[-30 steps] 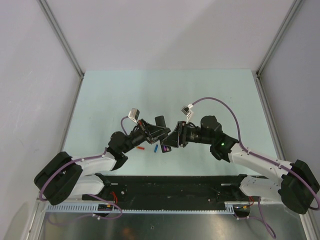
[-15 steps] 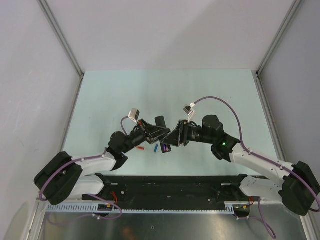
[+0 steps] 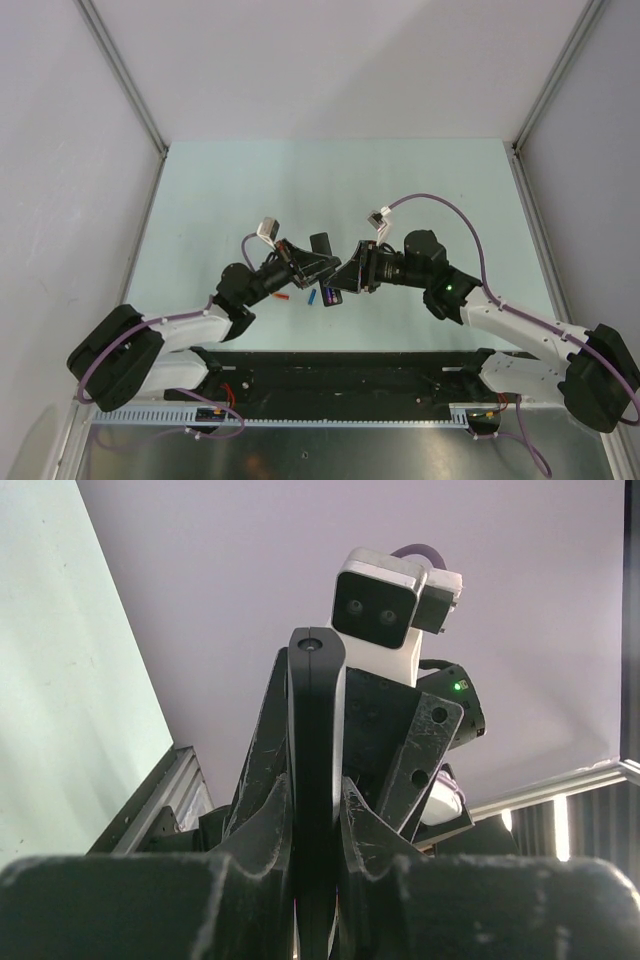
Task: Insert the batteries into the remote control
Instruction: Load the battery into the remote control.
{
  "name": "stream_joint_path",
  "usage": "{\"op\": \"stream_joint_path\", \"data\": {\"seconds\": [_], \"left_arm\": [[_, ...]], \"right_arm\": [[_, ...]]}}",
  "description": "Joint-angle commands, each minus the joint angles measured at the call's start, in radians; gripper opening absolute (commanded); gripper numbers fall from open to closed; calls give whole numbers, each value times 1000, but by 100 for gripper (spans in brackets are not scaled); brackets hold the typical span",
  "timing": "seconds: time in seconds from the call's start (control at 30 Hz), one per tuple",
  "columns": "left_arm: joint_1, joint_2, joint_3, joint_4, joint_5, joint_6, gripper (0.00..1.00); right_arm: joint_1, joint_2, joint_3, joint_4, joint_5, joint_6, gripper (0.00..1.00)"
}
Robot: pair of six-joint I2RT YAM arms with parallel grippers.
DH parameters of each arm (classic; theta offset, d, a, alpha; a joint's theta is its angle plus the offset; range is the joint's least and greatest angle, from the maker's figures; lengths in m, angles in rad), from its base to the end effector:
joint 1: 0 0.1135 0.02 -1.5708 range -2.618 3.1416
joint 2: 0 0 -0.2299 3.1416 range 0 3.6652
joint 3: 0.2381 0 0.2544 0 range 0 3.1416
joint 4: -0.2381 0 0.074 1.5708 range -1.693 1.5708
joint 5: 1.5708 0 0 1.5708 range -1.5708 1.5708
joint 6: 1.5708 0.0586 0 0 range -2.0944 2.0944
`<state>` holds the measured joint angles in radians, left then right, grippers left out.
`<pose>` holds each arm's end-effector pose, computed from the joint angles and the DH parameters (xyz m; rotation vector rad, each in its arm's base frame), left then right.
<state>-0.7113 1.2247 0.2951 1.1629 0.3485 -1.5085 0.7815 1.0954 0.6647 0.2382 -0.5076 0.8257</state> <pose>0.1866 -0.1872 0.1974 -0.3043 1.6782 -2.0172 0.1839 0.2226 0.2453 -0.3822 2.0042 1.5426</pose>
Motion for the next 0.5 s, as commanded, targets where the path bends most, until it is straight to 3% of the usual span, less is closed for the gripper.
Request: {"op": "stream_joint_path", "data": {"seconds": [0.0, 0.33, 0.4, 0.47], "left_arm": [[-7, -53, 29, 64, 23, -1, 0], [-7, -83, 44, 61, 17, -16, 0], [-7, -88, 42, 58, 14, -15, 0], [-7, -87, 36, 54, 9, -6, 0]], "right_arm": [[-4, -3, 33, -45, 34, -36, 53], [-4, 8, 35, -62, 49, -46, 40], [-2, 9, 33, -57, 43, -39, 43], [-2, 1, 35, -39, 34, -31, 54]]}}
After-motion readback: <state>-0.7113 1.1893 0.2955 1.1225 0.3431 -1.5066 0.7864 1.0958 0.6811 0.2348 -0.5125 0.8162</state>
